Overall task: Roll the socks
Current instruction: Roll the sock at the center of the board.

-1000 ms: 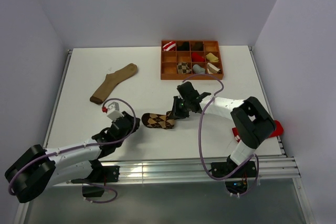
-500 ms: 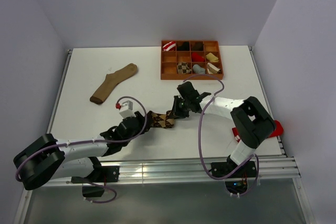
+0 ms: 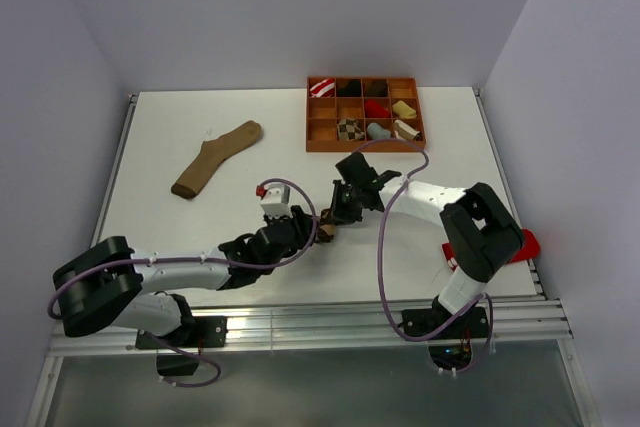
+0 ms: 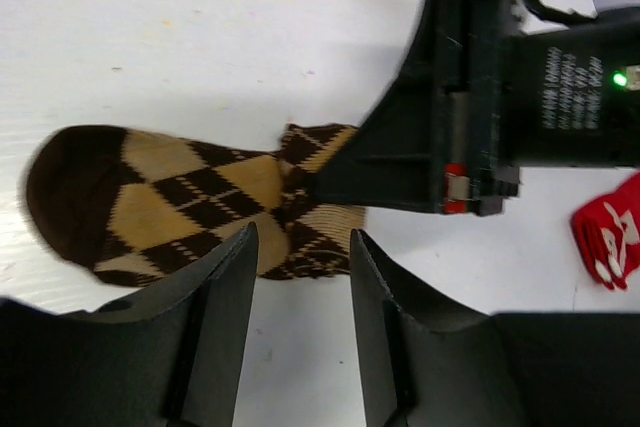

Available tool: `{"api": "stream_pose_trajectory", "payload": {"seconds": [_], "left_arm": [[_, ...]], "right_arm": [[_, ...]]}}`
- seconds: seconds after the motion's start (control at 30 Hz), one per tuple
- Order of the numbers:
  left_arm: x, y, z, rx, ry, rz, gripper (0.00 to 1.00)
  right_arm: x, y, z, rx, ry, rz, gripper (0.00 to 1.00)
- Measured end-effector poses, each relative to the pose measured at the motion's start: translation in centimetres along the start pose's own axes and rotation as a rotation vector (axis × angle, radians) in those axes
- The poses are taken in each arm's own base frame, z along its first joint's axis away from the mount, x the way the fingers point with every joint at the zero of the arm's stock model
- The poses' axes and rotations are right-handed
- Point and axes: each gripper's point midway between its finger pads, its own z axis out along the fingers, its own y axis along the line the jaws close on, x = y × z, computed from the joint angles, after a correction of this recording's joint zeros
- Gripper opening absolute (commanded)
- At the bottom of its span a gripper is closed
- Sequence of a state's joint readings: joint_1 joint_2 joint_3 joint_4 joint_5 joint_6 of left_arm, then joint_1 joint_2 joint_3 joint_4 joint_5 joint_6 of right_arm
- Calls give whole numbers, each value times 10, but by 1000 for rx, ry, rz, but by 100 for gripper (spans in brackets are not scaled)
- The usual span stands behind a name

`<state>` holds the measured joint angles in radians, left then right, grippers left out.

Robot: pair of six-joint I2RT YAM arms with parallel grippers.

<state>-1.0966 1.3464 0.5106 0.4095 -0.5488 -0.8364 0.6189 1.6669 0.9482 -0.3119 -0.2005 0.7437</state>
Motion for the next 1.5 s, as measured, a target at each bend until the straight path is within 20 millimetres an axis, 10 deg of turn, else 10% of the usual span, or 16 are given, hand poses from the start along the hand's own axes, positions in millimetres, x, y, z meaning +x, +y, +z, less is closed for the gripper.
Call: {"api": "stream_pose_trajectory", "payload": {"seconds": [0.3,0.83,1.03,1.23,1.5], "left_arm": [[-40,56,-38,-125,-134,-181,40],[-110,117,-102,-276,-335,-295,43],[-107,118,-101,-283,-317,-282,43],[-81,113,-78,-286,-206,-225,42],[-49,83,-40,-178,-71,-230,39]], "right_arm": [[-18,31,-27,-80,-48,12,0],[-35,218,-112,-672,-145,-186,0],[-17,183,-92,-703,-149,-169,0],[12,96,-35,-567,-85,-61,0],[9,39,-17,-478,-108,11,0]]}}
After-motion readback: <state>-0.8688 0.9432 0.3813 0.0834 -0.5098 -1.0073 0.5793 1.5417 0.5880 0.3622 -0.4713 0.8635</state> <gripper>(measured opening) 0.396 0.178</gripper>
